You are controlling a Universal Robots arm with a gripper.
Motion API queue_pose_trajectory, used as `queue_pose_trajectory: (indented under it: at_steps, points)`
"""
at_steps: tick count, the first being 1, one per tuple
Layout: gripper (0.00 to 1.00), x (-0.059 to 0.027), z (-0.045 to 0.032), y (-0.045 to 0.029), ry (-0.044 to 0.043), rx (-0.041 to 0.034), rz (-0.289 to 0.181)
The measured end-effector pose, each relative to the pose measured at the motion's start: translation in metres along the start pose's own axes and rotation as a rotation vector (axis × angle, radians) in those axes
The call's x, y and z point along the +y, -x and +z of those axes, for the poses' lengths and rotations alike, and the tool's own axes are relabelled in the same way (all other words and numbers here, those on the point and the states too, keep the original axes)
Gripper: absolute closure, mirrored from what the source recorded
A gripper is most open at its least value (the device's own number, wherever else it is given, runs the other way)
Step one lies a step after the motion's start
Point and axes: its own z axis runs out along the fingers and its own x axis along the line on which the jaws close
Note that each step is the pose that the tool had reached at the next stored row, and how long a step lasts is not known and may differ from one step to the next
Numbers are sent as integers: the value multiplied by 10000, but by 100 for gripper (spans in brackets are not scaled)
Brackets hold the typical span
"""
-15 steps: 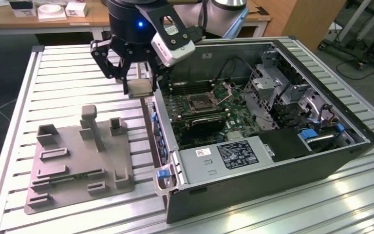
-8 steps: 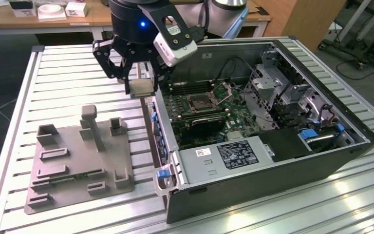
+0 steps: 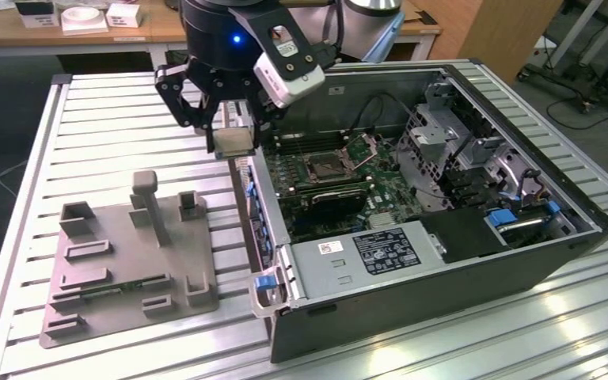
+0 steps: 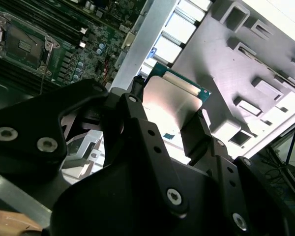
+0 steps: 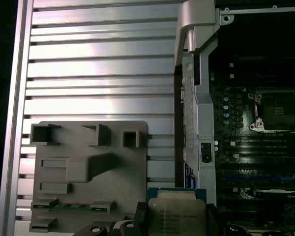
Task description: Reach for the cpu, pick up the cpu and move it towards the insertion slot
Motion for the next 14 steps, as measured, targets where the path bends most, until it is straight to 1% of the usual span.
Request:
queue_pose_trajectory:
  at_steps: [14]
  points:
    - [46, 0, 0, 52, 0, 0, 0]
